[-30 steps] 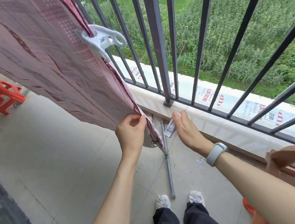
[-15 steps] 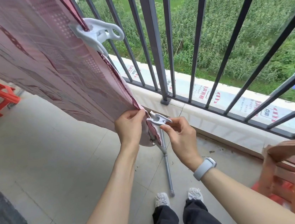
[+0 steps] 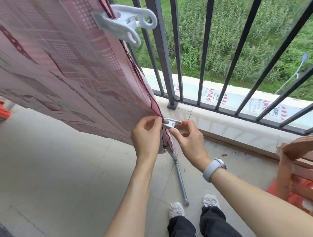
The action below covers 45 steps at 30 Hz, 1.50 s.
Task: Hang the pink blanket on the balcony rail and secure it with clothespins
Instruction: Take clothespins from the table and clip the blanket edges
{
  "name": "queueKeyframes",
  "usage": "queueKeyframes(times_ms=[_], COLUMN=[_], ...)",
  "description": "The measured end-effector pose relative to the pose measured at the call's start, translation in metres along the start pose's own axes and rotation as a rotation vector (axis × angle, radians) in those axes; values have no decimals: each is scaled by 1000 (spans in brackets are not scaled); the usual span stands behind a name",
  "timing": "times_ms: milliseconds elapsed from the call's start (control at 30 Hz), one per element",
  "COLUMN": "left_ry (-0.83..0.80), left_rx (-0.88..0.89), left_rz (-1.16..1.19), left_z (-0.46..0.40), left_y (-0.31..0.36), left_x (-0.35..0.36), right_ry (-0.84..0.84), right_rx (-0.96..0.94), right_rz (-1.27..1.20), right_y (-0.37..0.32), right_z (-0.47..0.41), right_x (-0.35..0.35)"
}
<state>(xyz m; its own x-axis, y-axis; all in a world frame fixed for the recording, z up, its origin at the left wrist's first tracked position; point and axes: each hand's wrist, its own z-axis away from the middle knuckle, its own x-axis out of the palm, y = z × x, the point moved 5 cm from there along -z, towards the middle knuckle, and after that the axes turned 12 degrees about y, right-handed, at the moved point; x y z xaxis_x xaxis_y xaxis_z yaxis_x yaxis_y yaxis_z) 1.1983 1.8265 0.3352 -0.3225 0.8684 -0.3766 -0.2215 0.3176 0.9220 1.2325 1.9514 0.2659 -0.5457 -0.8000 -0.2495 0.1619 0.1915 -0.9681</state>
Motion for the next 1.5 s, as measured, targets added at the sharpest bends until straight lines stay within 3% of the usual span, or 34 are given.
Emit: queueKeyframes(times_ms=[200, 300, 533, 867, 1000, 1133, 1367, 1500], left_ry=[-21, -158, -766, -1397, -1543, -1571, -1563, -1554], left_rx=[157, 282, 592, 1039, 1299, 1475, 1436, 1092], left_rz=[-165, -309, -536, -578, -721, -879, -913, -775], left_z=[17, 37, 143, 392, 471, 500, 503, 491], left_y=[-32, -62, -98, -110, -140, -170, -171, -151], left_x=[-23, -15, 63, 143, 155, 163, 165, 170], right_ry=[-57, 11, 316, 855, 1020, 997, 972, 1054], right_rx=[-173, -151, 142, 582, 839, 913, 817, 701], right_rz=[179, 298, 506, 816, 791, 608, 446, 480], right_y=[1, 17, 89, 163, 198, 224, 223, 187], right_z=[18, 43, 140, 311, 355, 367, 371, 360], right_x=[-12, -39, -158, -365, -446, -481, -486, -483])
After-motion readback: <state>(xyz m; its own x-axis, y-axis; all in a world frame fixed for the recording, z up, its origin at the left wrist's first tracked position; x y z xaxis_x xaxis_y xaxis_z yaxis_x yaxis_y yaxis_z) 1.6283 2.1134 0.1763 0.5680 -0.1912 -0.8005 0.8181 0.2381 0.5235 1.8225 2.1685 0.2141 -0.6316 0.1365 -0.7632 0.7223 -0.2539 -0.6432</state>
